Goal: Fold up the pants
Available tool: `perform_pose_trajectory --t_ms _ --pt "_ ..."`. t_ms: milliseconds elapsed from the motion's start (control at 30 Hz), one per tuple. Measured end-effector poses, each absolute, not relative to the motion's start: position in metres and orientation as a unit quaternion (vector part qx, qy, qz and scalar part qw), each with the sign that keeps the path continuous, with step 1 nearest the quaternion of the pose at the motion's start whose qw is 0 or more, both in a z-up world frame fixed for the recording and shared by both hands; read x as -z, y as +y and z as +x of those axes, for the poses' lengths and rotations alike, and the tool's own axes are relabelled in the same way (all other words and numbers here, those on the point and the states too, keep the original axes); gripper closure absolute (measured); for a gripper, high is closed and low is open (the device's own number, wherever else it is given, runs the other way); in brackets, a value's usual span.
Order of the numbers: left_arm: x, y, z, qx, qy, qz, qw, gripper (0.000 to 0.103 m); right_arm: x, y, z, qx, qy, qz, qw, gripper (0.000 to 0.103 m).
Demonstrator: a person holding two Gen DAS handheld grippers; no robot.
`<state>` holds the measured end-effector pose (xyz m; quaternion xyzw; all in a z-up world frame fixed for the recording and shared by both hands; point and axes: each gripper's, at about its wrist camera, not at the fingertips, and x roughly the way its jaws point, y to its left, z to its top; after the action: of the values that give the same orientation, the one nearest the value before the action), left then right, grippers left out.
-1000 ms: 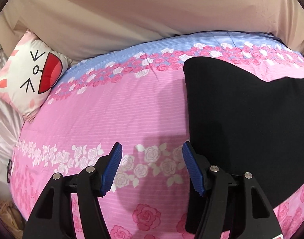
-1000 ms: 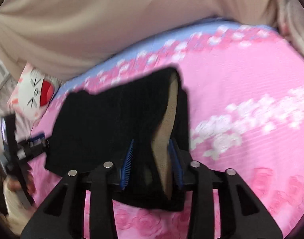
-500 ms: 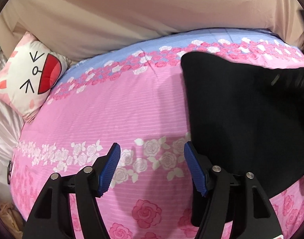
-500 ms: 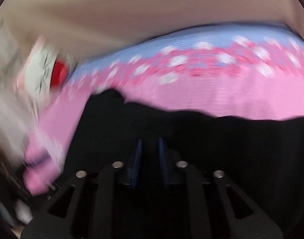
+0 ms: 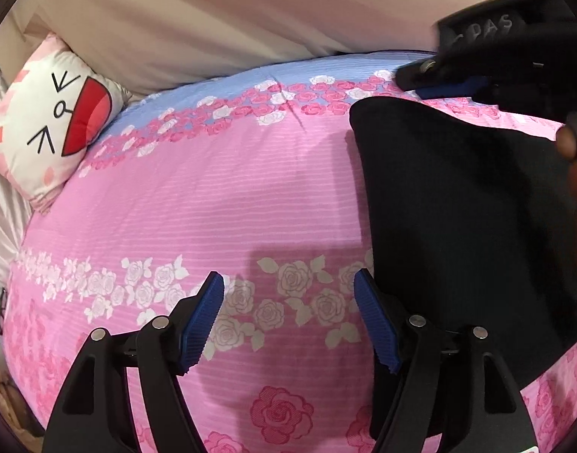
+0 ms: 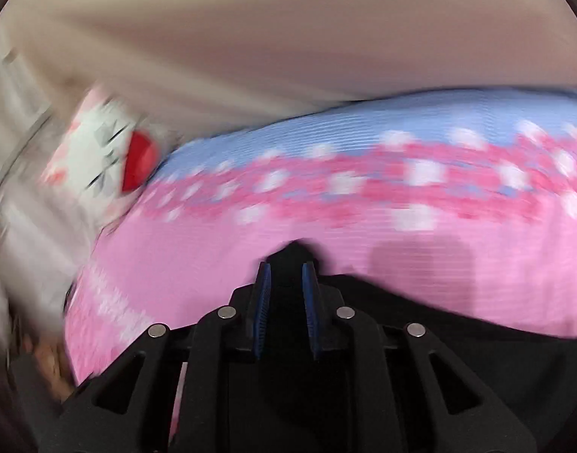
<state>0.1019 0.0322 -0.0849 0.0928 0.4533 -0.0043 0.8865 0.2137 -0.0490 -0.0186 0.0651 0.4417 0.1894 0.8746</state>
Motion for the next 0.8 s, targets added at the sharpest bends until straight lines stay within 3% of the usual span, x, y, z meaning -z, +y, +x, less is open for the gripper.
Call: perform_pose_trajectory --t_ms 33,100,267,367,433,467,567,667,700,733,767,800 --pt "0.085 0.031 0.103 0.004 0.452 0.095 0.887 0.034 0.035 -0.047 0.220 -0.164 0.458 0.031 0.873 0.085" --pt "0.082 0.031 0.102 0.008 0.451 0.096 0.887 0.034 0.040 -0.077 0.218 -0.129 0.462 0.083 0.874 0.083" --pt "0.064 0.035 0.086 0.016 0.441 0.093 0.892 0.034 -0.026 -0.156 0.120 -0.069 0.362 0.107 0.923 0.081" --pt "0.047 0.020 0.076 0.046 0.419 0.092 0.902 0.034 0.012 -0.206 0.096 0.050 0.420 0.033 0.906 0.085" --pt "0.048 -0.001 0.075 0.063 0.414 0.113 0.901 0.033 0.017 -0.248 0.068 0.055 0.412 0.139 0.899 0.090" --pt "0.050 -0.010 0.074 0.055 0.412 0.130 0.900 0.033 0.000 -0.250 0.045 0.052 0.395 0.159 0.903 0.086" --pt "0.048 -0.020 0.068 0.039 0.394 0.147 0.906 0.033 -0.027 -0.227 0.010 0.031 0.366 0.110 0.924 0.086" --pt "0.055 -0.027 0.072 0.049 0.414 0.129 0.900 0.032 0.014 -0.201 0.022 0.035 0.427 0.043 0.902 0.083" --pt "0.060 -0.030 0.074 0.044 0.421 0.129 0.897 0.030 0.018 -0.191 0.015 0.047 0.406 0.011 0.913 0.081" --pt "0.062 -0.032 0.074 0.042 0.423 0.129 0.896 0.026 0.017 -0.182 0.011 0.057 0.401 -0.003 0.914 0.078" --pt "0.064 -0.033 0.073 0.041 0.423 0.130 0.896 0.024 0.015 -0.177 0.009 0.073 0.404 -0.015 0.912 0.062" --pt "0.066 -0.032 0.072 0.037 0.426 0.128 0.895 0.023 0.012 -0.173 0.007 0.108 0.403 -0.026 0.909 0.023"
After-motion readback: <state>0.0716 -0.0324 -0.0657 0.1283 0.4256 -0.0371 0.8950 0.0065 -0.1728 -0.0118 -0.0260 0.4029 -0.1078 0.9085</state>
